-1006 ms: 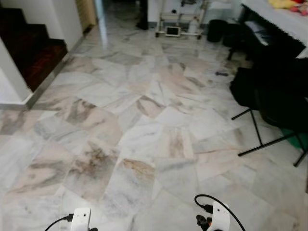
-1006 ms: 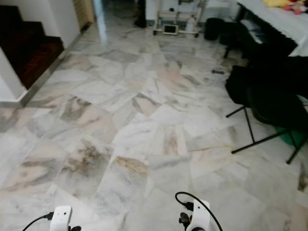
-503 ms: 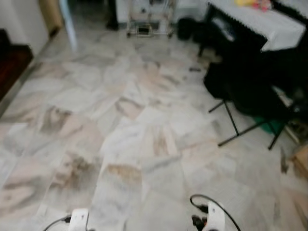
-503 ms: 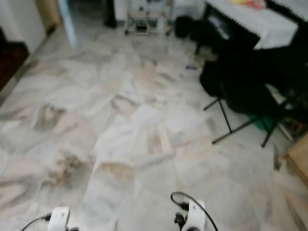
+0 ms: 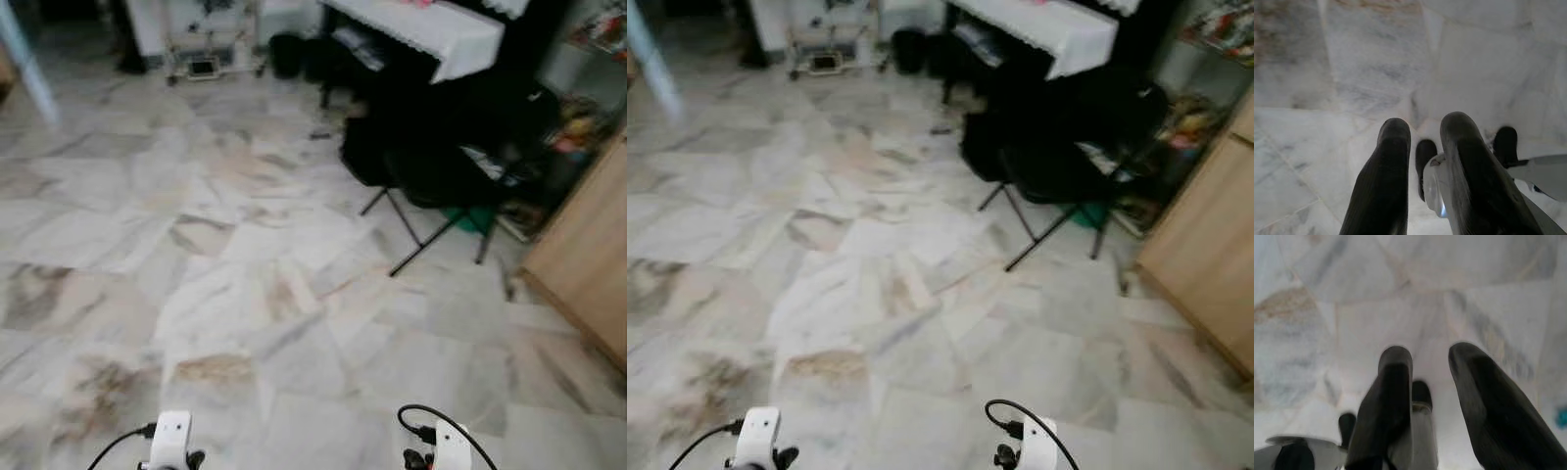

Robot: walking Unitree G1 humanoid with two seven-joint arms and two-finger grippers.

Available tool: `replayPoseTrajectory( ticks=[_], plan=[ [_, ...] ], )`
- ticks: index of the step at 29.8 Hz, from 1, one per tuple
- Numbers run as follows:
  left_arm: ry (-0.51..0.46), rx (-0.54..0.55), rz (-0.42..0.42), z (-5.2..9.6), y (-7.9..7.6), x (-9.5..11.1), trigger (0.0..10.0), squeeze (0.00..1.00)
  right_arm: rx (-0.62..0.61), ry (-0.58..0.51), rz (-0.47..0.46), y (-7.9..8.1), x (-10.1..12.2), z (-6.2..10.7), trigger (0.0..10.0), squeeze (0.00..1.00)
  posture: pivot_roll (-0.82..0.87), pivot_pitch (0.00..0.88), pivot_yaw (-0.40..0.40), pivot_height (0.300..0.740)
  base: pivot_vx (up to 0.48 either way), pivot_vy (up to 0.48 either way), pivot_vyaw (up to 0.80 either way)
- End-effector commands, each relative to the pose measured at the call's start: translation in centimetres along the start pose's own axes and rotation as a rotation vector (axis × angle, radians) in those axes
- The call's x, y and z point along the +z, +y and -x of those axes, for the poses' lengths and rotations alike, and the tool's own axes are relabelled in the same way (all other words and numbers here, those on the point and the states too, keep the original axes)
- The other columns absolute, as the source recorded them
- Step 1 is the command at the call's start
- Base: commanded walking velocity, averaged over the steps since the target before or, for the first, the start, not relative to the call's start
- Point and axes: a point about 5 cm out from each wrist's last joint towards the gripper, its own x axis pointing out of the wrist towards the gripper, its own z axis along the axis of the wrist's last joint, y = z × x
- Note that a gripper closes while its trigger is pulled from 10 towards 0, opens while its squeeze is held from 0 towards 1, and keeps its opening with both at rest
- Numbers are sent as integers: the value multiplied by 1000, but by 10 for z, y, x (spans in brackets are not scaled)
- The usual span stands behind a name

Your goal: Setting the table

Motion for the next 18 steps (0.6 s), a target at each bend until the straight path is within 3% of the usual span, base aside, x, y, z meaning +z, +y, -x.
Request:
replayPoseTrajectory(
  ticks=[1,18],
  plan=[
    [23,-1,0,1,0,-5,10000,0,-1,10,0,0,-3,1,10000,0,121,0,-23,740,0,0,-663],
    [25,-8,-2,1,-3,-6,10000,0,2,12,13,0,-4,1,10000,0,115,0,-27,740,0,0,-661]
  ],
)
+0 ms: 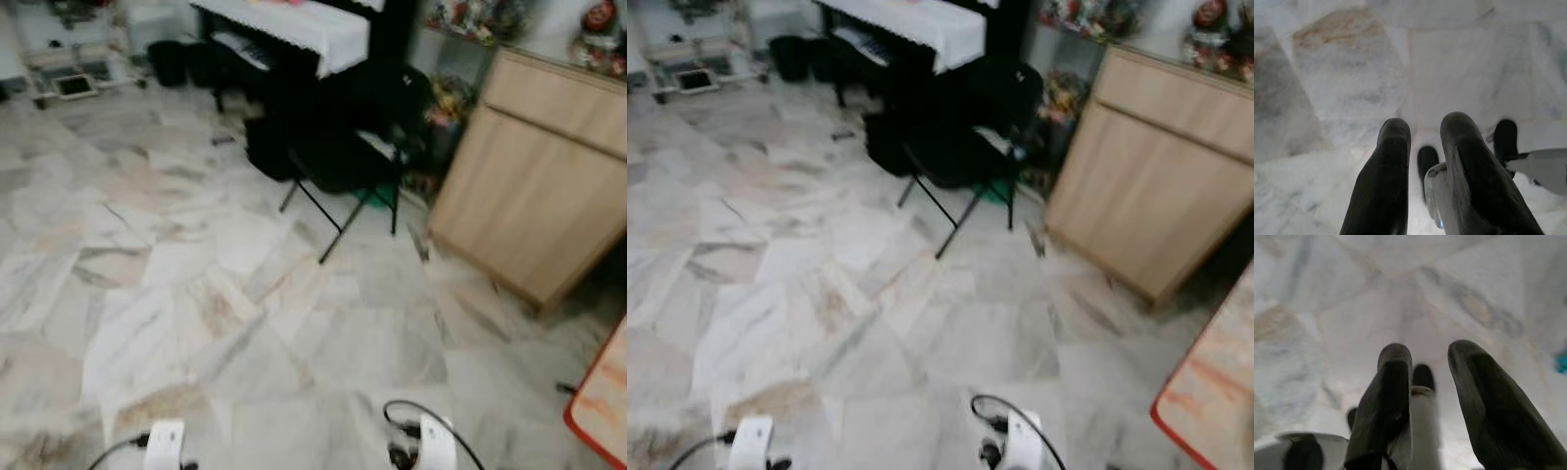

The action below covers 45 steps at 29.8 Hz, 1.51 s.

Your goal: Setting the table

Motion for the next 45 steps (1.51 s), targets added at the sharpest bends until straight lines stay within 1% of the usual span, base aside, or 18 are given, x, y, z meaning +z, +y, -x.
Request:
replayPoseTrajectory(
  ticks=[1,40,45],
  plan=[
    [35,5,-2,2,3,-10,10000,0,11,0,7,4,0,-1,10000,0,116,0,-29,740,0,0,-656],
    [28,-6,-1,1,-2,-8,10000,0,19,18,28,5,-3,0,10000,0,108,0,-29,740,0,0,-659],
    [30,-6,-4,1,-3,-8,10000,0,16,20,27,2,-4,0,10000,0,105,0,-28,740,0,0,-658]
  ],
)
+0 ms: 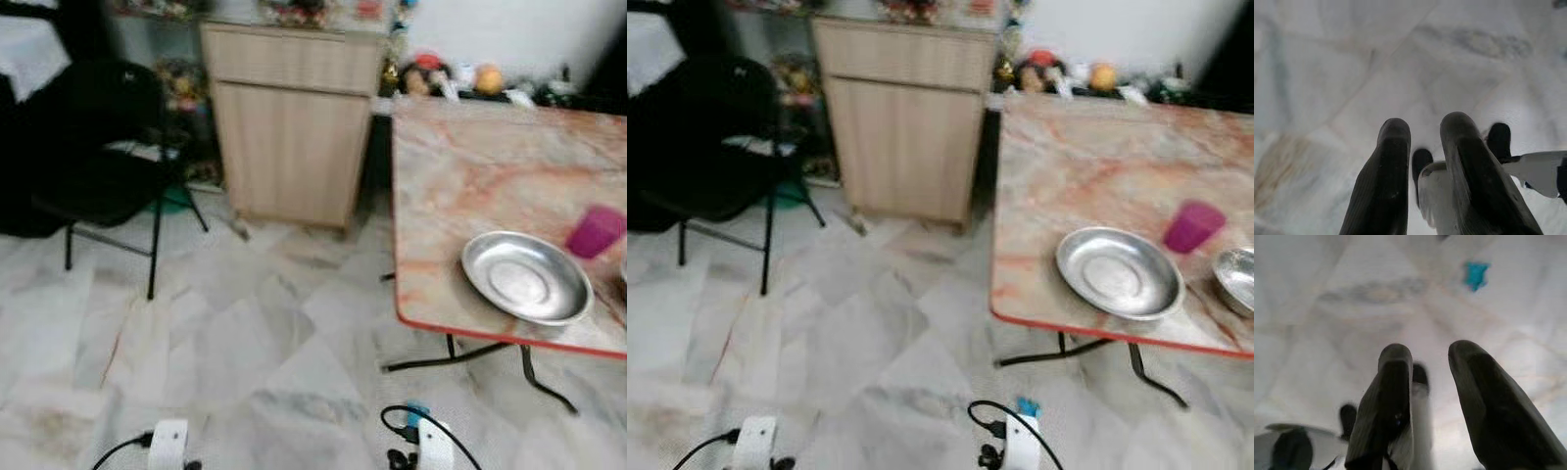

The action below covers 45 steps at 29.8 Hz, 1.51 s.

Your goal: Setting the table

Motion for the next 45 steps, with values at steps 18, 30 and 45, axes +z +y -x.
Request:
replayPoseTrajectory(
  ticks=[18,30,45],
  plan=[
    [31,18,-2,2,6,-10,10000,0,6,35,3,-5,-11,3,10000,0,112,0,-33,740,0,0,-658],
    [28,14,-5,2,4,-9,10000,0,12,39,13,-6,-12,4,10000,0,114,0,-35,740,0,0,-652],
    [45,40,-3,7,24,-16,10000,0,8,36,10,-2,-10,2,10000,0,114,0,-34,740,0,0,-635]
  ],
)
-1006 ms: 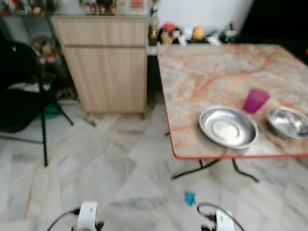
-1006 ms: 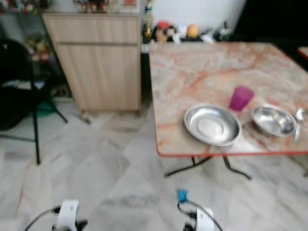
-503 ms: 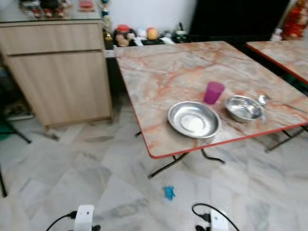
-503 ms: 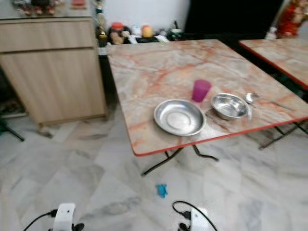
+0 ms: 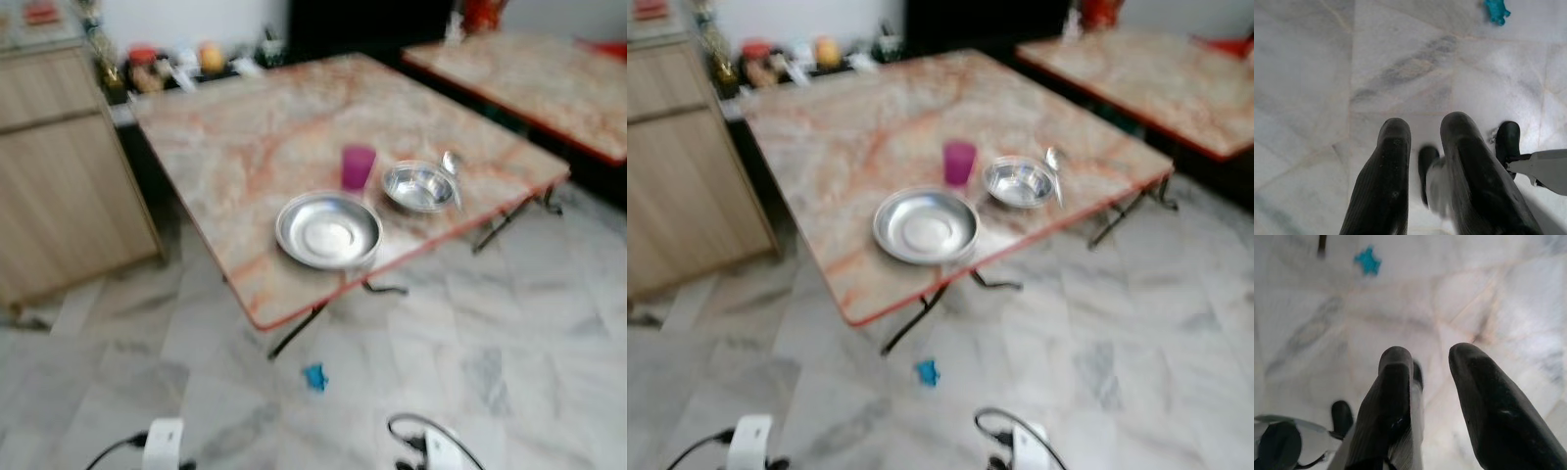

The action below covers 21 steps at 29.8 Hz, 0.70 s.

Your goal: Setting the table

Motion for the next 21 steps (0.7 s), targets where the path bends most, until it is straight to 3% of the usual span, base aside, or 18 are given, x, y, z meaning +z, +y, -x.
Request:
replayPoseTrajectory(
  ticks=[1,8,12,13,15,17,18,19,21],
  plan=[
    [33,15,3,3,7,-10,10000,0,7,9,-8,5,-3,0,10000,0,114,0,-34,740,0,0,-625],
    [36,30,12,4,11,-12,10000,0,3,9,-8,2,-4,0,10000,0,116,0,-35,740,0,0,-621],
    [10,49,17,2,3,-8,10000,0,-11,0,-18,0,-4,1,10000,0,114,0,-35,740,0,0,0],
    [-50,89,11,1,7,2,10000,0,-14,0,-17,-2,-5,1,10000,0,112,0,-33,740,0,0,0],
    [-78,107,14,1,9,7,10000,0,-15,0,-17,-2,-5,1,10000,0,113,0,-34,740,0,0,0],
    [-176,166,61,3,22,24,10000,0,-20,0,-17,-4,-5,2,10000,0,119,0,-37,740,0,0,0],
    [-176,166,61,3,22,24,10000,0,-20,0,-17,-4,-5,2,10000,0,119,0,-37,740,0,0,0],
    [-293,212,129,7,37,43,10000,0,-23,1,-14,-5,-6,2,10000,0,123,0,-39,740,0,0,0],
    [-370,232,166,10,45,55,10000,0,-24,2,-11,-6,-6,2,10000,0,126,0,-42,740,0,0,0]
  ],
)
